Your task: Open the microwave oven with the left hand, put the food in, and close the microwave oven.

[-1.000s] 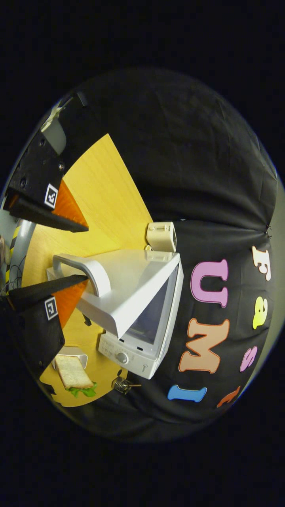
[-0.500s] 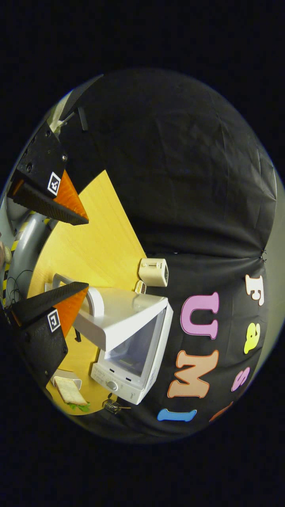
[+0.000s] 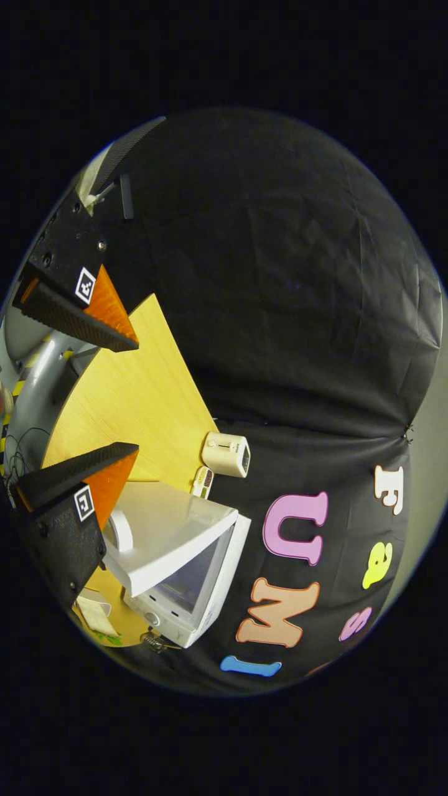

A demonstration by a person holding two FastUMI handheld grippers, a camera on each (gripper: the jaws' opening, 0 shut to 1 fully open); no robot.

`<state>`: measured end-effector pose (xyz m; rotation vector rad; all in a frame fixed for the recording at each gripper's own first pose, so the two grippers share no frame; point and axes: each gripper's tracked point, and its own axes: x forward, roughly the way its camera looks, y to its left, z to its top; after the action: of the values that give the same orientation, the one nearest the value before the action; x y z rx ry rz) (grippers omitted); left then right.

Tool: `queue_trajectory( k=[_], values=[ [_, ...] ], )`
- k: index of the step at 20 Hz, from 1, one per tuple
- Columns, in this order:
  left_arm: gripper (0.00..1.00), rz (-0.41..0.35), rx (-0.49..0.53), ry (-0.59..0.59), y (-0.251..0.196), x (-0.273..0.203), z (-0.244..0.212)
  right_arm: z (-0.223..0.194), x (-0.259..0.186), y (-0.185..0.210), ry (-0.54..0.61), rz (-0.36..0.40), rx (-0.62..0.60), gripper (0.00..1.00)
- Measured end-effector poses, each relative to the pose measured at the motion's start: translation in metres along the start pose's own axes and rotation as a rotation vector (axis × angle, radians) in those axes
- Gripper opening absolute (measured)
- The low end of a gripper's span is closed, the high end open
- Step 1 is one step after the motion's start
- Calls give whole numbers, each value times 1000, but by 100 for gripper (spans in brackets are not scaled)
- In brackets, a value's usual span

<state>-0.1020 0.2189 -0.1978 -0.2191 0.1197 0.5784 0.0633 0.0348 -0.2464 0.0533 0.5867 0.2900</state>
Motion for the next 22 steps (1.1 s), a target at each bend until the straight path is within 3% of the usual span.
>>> queue_trajectory(
  k=[2, 3, 8, 14, 18, 22],
  values=[
    [95, -23, -2, -27, -5, 3, 13, -5, 19, 7, 52, 7, 57, 100],
    [97, -45, 4, -35, -11, 4, 17, -7, 28, 9, 78, 2, 84, 96],
    [97, -148, 26, -54, -40, 15, 47, -24, 70, 10, 196, -11, 188, 100],
    [96, -154, 59, -126, -81, 20, 94, -41, 112, 9, 362, 52, 285, 96],
    [96, -130, 86, -196, -121, 14, 123, -52, 132, 5, 454, 99, 313, 85],
    [96, -224, 79, -208, -183, 12, 127, -63, 137, 12, 531, 131, 358, 51]
  ],
)
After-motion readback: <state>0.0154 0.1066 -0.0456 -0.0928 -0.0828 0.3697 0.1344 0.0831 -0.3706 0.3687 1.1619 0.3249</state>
